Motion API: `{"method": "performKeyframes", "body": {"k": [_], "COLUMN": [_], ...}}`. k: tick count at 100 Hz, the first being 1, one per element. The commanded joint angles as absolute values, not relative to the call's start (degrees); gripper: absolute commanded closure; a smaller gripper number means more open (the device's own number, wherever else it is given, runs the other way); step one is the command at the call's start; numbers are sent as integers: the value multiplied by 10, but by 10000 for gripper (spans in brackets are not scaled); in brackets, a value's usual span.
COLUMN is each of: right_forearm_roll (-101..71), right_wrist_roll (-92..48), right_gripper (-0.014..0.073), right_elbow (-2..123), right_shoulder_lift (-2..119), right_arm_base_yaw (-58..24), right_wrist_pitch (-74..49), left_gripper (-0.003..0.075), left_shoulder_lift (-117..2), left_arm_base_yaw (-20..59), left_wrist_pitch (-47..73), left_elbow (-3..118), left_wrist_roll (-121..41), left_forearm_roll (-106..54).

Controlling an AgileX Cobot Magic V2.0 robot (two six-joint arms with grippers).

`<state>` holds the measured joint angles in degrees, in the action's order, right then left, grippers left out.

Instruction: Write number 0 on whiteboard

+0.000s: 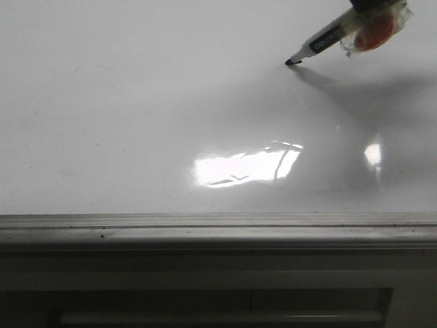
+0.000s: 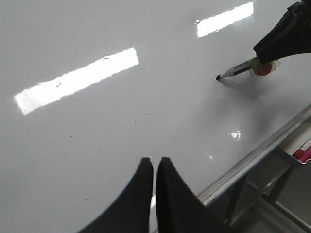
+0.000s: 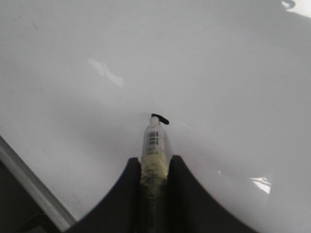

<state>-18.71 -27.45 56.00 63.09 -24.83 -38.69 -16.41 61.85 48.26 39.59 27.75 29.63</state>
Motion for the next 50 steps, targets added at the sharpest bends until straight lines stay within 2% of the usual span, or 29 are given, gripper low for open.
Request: {"method": "performKeyframes", "body": {"k": [1, 21, 50], "right_forearm_roll": [-180, -134, -4], "right_wrist_roll": [-273, -231, -135], "right_gripper": [638, 638, 638], "right_elbow": [576, 576, 576], "right_shoulder_lift": [638, 652, 647], "right_arm_base_yaw": [-266, -313, -317], "right_wrist_pitch": [-362, -387, -499], "left_gripper": [740, 740, 740], "left_shoulder_lift": [-173, -173, -173], "left_arm_base_yaw": [618, 618, 618], "left_wrist_pitch": [443, 443, 443], "left_elbow": [408, 408, 408], "left_wrist_roll": [283, 283, 283], "left_forearm_roll": [308, 310, 310]}}
